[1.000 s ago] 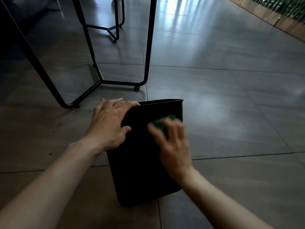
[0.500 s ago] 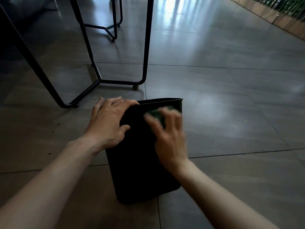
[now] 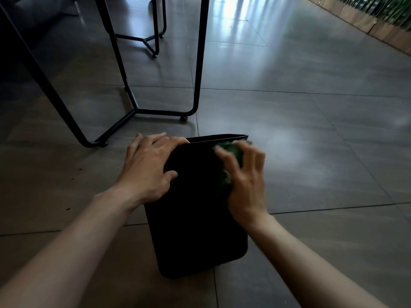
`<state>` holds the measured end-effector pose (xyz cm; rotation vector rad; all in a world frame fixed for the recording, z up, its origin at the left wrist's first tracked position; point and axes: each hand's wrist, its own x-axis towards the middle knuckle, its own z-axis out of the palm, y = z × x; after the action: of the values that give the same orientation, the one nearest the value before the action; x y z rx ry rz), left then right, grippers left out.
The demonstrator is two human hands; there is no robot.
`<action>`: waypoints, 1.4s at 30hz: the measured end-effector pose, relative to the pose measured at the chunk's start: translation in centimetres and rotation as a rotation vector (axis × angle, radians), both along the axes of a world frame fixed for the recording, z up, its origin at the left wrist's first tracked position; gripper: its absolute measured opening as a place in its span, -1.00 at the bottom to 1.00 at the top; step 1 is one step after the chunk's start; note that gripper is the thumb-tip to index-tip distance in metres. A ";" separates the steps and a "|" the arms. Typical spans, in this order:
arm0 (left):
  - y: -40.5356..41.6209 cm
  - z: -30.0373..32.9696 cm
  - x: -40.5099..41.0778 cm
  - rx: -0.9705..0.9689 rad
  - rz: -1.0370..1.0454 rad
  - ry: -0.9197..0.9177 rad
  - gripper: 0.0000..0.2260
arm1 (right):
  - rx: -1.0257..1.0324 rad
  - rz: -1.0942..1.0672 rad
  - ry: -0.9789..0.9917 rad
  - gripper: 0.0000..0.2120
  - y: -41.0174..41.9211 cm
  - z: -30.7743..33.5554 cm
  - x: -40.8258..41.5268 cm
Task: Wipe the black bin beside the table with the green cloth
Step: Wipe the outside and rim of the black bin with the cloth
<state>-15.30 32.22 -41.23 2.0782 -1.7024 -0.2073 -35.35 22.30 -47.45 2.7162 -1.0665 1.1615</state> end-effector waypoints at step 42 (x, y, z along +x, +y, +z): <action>4.4 2.7 5.3 0.206 0.065 0.579 -0.60 | 0.674 -0.082 0.175 -0.48 -4.7 9.4 -7.9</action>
<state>-9.97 36.64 -38.52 1.9447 -1.2983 -0.8998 -43.27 17.55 -38.01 3.1048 -1.7784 0.6027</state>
